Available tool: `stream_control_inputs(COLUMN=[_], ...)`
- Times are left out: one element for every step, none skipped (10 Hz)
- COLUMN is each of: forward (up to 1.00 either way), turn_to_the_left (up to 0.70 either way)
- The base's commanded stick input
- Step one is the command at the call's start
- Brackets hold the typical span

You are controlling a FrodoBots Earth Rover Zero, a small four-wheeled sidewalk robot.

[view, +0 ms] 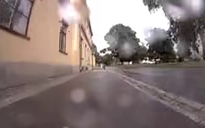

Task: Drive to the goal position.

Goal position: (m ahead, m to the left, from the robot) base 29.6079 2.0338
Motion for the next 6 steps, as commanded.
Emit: stream_control_inputs(forward=[0.85, 0.85, 0.85, 0.85, 0.85, 0.85], turn_to_the_left=[0.00, 0.00, 0.00, 0.00, 0.00, 0.00])
